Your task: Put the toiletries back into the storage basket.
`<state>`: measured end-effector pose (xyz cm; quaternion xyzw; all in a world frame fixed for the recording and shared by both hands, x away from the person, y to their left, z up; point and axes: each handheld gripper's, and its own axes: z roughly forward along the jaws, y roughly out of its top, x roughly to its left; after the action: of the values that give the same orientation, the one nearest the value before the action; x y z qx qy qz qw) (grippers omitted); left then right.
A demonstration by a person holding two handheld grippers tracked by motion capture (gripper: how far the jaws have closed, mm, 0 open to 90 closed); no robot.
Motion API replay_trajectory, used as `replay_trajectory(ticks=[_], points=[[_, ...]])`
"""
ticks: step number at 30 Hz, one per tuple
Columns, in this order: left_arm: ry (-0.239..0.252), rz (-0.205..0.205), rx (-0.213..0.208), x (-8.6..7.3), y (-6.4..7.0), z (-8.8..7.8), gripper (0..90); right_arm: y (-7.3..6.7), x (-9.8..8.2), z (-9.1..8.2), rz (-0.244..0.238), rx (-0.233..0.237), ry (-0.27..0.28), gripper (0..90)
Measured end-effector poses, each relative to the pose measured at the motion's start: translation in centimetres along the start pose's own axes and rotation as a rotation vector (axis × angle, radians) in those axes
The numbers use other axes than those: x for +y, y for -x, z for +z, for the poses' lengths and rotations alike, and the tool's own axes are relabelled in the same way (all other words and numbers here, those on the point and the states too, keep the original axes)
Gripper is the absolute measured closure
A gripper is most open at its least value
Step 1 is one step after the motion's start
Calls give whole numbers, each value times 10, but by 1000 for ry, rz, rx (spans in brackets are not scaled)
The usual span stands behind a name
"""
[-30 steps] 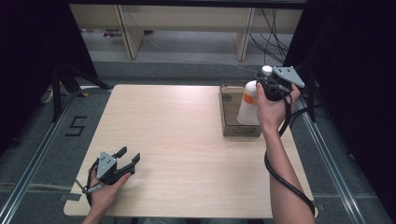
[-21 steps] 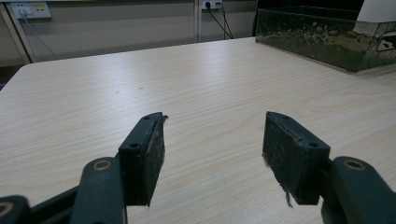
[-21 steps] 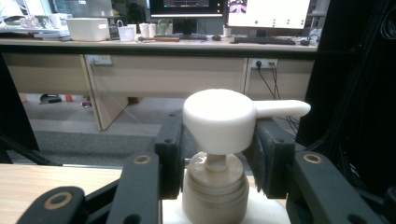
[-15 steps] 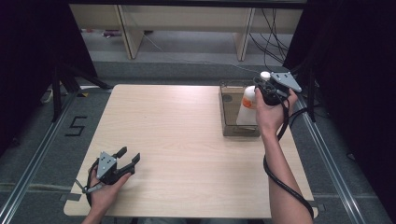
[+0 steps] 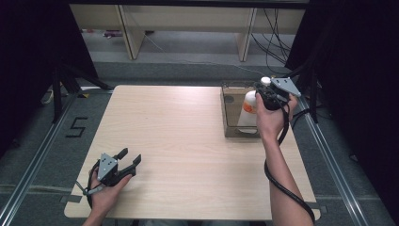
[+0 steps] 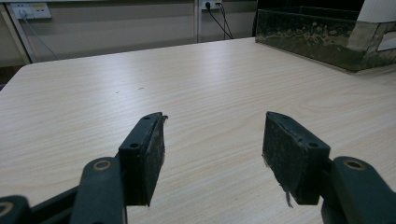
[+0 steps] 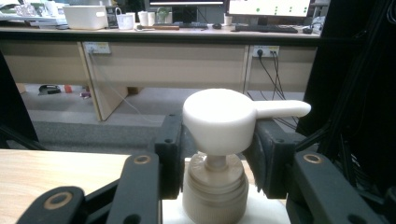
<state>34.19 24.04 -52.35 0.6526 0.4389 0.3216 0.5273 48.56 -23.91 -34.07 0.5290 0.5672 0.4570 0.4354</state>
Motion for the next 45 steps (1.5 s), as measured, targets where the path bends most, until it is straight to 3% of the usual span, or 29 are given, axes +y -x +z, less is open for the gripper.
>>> replay_trajectory(ticks=[1, 3, 15, 16, 17, 24, 39, 45], points=[[0, -1, 0, 0, 0, 0, 385, -2, -1, -1, 25, -8, -6, 602], [-1, -1, 0, 0, 0, 0, 385, 0, -3, 0, 8, -2, -4, 602], [1, -1, -1, 0, 0, 0, 385, -1, -12, 4, 13, -5, -19, 603], [1, 0, -1, 0, 0, 0, 385, -3, -12, 3, 39, -9, -31, 602], [1, -1, -1, 0, 0, 0, 385, -1, -13, 4, 4, -3, -22, 602], [4, -1, -2, 0, 0, 0, 385, -3, -15, 4, 22, -5, -26, 602], [3, 3, -1, 0, 1, 0, 385, -7, -18, -2, -47, -5, -15, 590], [3, 5, -1, 0, 1, 0, 385, -7, -18, -8, -32, -3, -19, 496]])
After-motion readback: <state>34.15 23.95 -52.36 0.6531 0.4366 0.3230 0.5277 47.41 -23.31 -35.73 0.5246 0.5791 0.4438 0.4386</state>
